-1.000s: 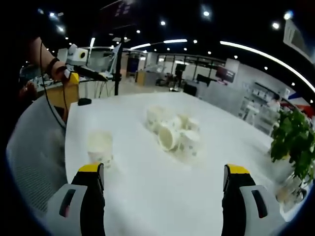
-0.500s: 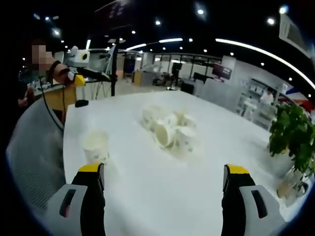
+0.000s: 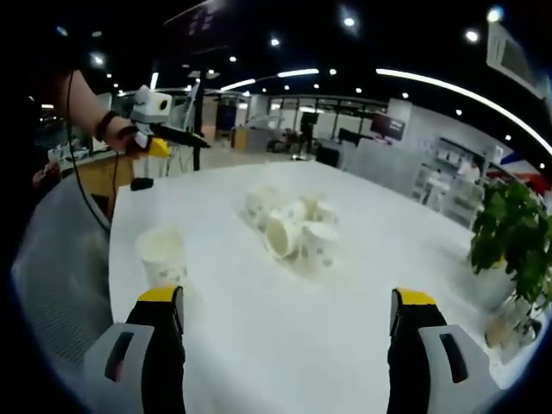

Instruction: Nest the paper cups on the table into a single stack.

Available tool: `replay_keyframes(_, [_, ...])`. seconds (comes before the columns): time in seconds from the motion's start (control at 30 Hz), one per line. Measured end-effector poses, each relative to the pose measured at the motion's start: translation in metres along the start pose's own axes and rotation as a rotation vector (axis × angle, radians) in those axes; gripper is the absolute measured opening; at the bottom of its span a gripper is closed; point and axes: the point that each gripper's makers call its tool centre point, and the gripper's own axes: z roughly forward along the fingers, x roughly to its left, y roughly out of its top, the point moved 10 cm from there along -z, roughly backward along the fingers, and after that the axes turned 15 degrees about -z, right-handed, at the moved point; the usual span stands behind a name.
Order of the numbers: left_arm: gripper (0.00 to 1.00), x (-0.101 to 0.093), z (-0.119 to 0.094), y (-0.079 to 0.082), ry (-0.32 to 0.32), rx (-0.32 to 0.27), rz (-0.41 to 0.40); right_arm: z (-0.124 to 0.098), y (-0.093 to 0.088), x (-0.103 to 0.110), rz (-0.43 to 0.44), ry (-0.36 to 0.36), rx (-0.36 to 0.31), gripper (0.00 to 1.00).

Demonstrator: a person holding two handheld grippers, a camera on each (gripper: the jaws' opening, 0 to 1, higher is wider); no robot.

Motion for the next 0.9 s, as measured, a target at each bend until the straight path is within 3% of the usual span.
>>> replay_keyframes(0.37, [0.95, 0.02, 0.04, 0.002, 0.023, -0.013, 0.019, 0.001, -0.009, -0.002, 0.023, 0.003, 0.012, 0.97])
replay_keyframes(0.9, [0.94, 0.044, 0.08, -0.006, 0.021, -0.005, -0.006, 0.012, -0.012, 0.016, 0.028, 0.071, 0.031, 0.95])
